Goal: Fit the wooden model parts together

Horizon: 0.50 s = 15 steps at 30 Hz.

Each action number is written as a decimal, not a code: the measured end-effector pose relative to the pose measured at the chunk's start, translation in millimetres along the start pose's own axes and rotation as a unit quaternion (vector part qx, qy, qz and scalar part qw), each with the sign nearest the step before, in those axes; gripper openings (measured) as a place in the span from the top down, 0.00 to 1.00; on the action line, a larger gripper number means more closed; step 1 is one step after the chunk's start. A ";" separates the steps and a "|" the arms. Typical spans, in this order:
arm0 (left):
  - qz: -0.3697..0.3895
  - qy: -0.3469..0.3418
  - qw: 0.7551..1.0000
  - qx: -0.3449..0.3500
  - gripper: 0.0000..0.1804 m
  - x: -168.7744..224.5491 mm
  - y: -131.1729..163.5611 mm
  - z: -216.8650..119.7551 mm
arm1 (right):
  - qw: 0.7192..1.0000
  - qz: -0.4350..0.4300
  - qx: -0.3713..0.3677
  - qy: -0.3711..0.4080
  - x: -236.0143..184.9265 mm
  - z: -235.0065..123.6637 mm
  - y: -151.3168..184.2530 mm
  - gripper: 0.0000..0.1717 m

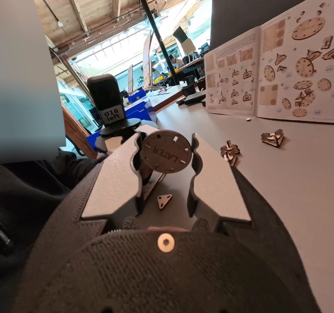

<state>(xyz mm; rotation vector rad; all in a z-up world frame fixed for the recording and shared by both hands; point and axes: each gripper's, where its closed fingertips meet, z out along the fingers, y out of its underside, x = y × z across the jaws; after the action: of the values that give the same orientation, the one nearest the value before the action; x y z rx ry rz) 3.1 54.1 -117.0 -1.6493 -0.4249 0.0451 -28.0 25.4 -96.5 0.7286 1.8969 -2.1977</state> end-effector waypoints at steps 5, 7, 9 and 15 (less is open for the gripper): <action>-0.051 0.037 0.998 0.031 1.00 -1.6 -10.1 -11.7 | 0.997 -0.076 -0.007 0.016 -2.6 1.1 4.4 0.67; -0.106 0.064 0.991 0.045 1.00 -4.2 -12.8 -15.0 | 0.994 -0.104 -0.008 0.022 -1.9 -0.6 2.4 0.64; -0.159 0.088 0.981 0.062 1.00 -7.7 -15.7 -17.8 | 0.992 -0.126 -0.012 0.029 -0.6 -2.6 0.4 0.66; -0.225 0.105 0.966 0.072 1.00 -17.7 -14.6 -21.7 | 0.996 -0.088 0.004 0.018 1.6 -8.8 -10.1 0.71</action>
<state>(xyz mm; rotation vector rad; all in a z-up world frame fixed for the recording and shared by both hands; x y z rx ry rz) -10.9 29.0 -103.9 -1.3647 -0.6095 -0.4255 -31.3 36.1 -89.0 0.6292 2.0440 -2.3101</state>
